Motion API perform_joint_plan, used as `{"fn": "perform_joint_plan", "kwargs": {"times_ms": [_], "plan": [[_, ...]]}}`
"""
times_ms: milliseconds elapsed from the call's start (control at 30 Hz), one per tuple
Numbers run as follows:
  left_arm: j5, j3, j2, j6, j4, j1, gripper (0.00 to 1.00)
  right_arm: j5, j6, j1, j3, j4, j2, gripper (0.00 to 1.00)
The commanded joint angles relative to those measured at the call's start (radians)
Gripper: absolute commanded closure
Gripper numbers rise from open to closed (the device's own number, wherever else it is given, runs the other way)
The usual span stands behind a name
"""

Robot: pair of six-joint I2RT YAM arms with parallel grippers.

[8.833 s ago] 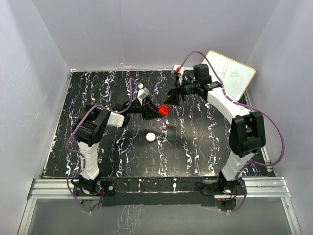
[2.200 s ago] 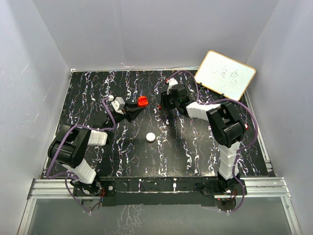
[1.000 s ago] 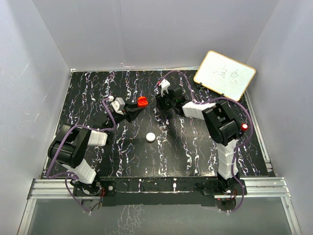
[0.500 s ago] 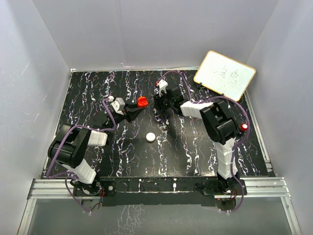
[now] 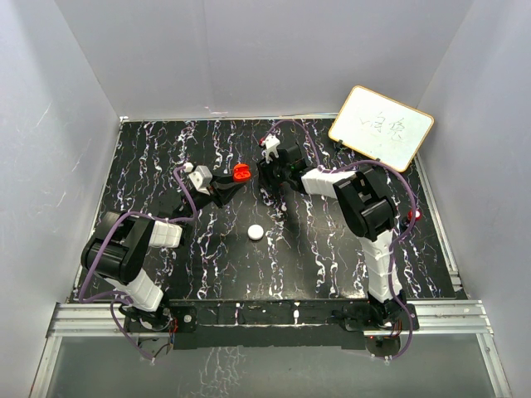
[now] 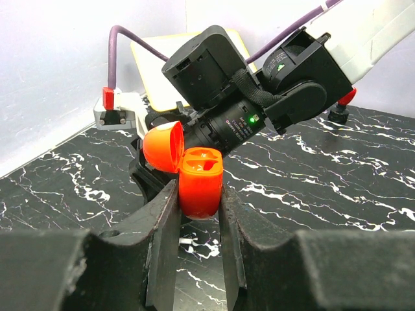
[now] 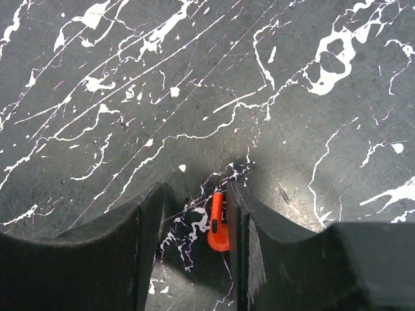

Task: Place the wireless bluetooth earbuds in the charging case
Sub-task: Adjust the earbud at the center of the board.

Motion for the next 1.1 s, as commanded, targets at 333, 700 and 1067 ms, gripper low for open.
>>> {"fn": "perform_joint_plan", "kwargs": {"times_ms": [333, 700, 1067], "plan": [[-0.001, -0.008, -0.044, 0.018, 0.188, 0.009, 1.00, -0.044, -0.017, 0.002, -0.095, 0.014, -0.089, 0.59], [0.002, -0.015, -0.058, 0.014, 0.188, 0.008, 1.00, -0.077, -0.025, 0.003, -0.182, -0.002, -0.175, 0.60], [0.003, -0.020, -0.072, 0.008, 0.188, 0.009, 1.00, -0.112, -0.021, 0.001, -0.308, 0.024, -0.355, 0.62]]}}
